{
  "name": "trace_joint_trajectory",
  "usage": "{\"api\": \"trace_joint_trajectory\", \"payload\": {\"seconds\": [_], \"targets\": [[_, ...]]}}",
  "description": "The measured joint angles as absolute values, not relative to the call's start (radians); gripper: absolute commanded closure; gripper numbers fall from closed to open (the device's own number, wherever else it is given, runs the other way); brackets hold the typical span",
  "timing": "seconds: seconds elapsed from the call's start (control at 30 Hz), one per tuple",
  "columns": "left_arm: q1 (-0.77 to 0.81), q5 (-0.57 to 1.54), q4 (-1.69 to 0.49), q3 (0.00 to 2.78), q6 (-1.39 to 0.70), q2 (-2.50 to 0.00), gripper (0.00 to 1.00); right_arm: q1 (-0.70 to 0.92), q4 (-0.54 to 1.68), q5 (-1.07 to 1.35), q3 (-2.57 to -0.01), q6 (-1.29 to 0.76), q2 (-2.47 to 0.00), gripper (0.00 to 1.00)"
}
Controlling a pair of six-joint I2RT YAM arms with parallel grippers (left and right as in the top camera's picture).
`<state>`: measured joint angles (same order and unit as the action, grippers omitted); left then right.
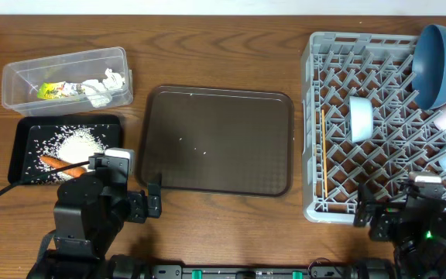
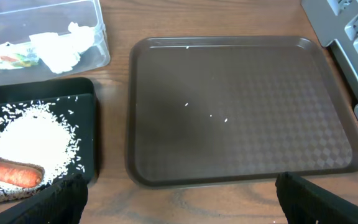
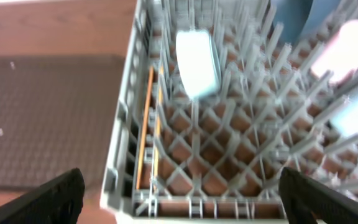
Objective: Sort waste into correct bins and load items into the dishwasher rack
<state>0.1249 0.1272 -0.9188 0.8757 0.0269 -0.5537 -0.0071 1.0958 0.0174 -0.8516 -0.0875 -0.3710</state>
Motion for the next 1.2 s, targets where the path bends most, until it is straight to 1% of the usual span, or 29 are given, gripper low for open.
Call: {"api": "trace_joint_trajectory", "payload": {"seconds": [0.17, 0.83, 1.0, 1.2], "targets": [[0.125, 0.127, -0.919, 0.876, 0.027, -0.554, 0.01, -0.007, 1.177, 0.017, -0.847, -0.088, -0.371, 0.01], [0.125, 0.127, -0.918, 0.876, 0.027, -0.554, 0.02, 0.010, 1.173, 0.009, -0.844, -0.088, -0.347, 0.01], [0.125, 0.127, -0.918, 0.876, 0.027, -0.554, 0.02, 0.070, 1.036, 0.007, -0.786, -0.087, -0.214, 0.01], [0.125, 0.127, -0.918, 0.876, 0.027, -0.555, 0.02, 0.092, 0.817, 0.006, -0.582, -0.087, -0.027, 0.01]]}}
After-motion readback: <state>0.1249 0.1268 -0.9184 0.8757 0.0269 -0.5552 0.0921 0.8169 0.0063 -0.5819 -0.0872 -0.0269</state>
